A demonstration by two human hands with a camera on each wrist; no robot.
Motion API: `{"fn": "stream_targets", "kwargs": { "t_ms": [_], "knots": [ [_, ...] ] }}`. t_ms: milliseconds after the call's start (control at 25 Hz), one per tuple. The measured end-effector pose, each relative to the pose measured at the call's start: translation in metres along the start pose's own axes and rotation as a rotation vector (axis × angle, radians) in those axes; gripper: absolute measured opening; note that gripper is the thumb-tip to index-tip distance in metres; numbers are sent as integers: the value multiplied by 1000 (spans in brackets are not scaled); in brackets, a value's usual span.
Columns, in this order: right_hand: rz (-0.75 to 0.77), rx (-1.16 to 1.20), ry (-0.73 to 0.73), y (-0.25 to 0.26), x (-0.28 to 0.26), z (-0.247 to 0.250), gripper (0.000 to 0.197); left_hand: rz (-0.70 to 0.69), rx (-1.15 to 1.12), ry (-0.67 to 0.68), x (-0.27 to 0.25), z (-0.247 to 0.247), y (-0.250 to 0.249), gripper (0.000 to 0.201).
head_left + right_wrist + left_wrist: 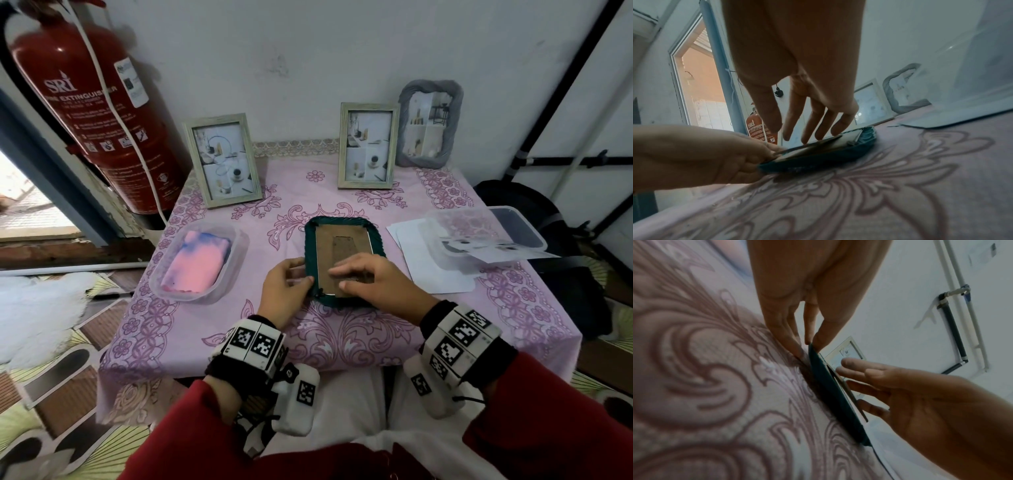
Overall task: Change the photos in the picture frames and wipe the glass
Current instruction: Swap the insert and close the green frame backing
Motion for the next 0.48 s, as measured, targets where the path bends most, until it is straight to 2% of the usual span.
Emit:
{"fn": "stream_targets", "kwargs": {
  "t_ms": [120,240,480],
  "knots": [
    [-2,-15,-93,1,9,9,30,26,-250,84,-13,-9,-13,35],
    [37,-41,-228,13,16,28,32,-50,-388,148,-25,-15,-39,35],
    [31,129,-402,44,24,68,32,-179,-484,195,-43,-27,-80,31]
  ]
}}
Point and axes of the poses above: each hand's wrist, its own x-axis towards the middle knuckle, its own z-axis out of the back of the hand, y = z × x, the point moved 10 cm from there along x, towards the middle knuckle, and after that the axes turned 8 degrees about -y, right-handed, at the moved point
